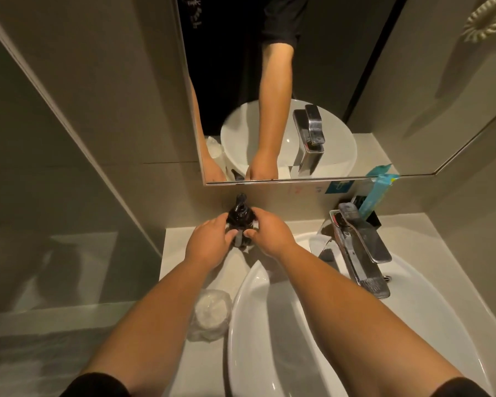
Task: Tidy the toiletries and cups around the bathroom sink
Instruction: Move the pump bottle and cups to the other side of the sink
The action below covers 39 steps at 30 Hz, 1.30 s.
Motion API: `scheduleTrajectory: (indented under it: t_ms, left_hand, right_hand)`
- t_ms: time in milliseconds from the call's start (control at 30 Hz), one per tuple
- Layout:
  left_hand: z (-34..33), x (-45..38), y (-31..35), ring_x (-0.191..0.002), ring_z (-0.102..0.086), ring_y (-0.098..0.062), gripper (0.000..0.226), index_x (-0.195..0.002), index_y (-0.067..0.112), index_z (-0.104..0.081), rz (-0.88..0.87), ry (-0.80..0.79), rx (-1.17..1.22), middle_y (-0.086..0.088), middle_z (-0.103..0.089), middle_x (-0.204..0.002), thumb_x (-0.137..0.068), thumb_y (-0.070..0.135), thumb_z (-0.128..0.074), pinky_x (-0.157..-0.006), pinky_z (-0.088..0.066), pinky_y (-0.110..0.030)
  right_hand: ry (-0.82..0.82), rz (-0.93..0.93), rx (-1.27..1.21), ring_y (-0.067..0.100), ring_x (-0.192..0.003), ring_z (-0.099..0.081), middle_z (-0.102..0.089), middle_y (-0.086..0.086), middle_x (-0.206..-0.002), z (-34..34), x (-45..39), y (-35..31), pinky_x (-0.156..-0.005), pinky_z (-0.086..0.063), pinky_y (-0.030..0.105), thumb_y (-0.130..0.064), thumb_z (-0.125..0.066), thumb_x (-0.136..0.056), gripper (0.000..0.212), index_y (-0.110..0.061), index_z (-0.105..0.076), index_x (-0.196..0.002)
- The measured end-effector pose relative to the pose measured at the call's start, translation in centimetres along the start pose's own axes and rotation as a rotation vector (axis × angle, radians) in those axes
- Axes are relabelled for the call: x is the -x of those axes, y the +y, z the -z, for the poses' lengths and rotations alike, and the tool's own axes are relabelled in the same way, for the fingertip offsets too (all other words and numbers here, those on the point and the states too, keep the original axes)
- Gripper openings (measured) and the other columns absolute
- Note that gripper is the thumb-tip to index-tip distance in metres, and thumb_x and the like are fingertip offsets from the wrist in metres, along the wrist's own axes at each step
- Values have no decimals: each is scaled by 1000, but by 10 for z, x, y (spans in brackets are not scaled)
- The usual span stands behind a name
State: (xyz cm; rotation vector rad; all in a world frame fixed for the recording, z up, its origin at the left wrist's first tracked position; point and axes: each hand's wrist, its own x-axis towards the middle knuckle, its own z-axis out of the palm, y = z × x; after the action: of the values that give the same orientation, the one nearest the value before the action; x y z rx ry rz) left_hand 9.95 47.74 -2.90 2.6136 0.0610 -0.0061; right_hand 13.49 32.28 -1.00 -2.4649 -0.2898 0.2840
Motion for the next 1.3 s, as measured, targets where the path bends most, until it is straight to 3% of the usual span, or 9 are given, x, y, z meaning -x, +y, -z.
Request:
scheduleTrajectory:
  t_ms: [400,700,933,1300]
  left_hand:
    - [-2,-8,-4,-111,-57,-26,41,-133,19,-49,0,-6,-19,-4,-64,-123,-97,38,-50,-90,-45,-37]
    - [9,-3,2,-114,-54,-25,49,-136,16,-42,40,-70,-93,-6,-61,-126,-96,43,-49,-92,-45,-37]
    - [45,25,14,-126,-46,-28,51,-138,13,-41,36,-80,-209,-9,-52,-138,-98,45,-46,-102,-37,-37]
    - [75,99,38,-122,-47,-28,46,-135,16,-45,-8,-59,-336,-6,-55,-133,-97,42,-45,-104,-33,-37]
  right_hand:
    - [-40,13,-6,28,-113,-60,-65,8,-124,1,-12,8,-95,-49,40,-25,-69,-85,51,-16,-52,-132]
    - [-60,-29,41,29,-110,-60,-65,8,-120,4,-6,3,-90,-50,39,-27,-70,-84,46,-14,-52,-124]
    - [-85,-33,203,30,-136,-40,-42,12,-150,30,30,-11,-109,-36,39,-36,-64,-90,73,-11,-29,-149]
    - [-93,156,352,31,-123,-48,-55,13,-132,61,97,-33,-100,-41,38,-40,-55,-92,50,-11,-50,-132]
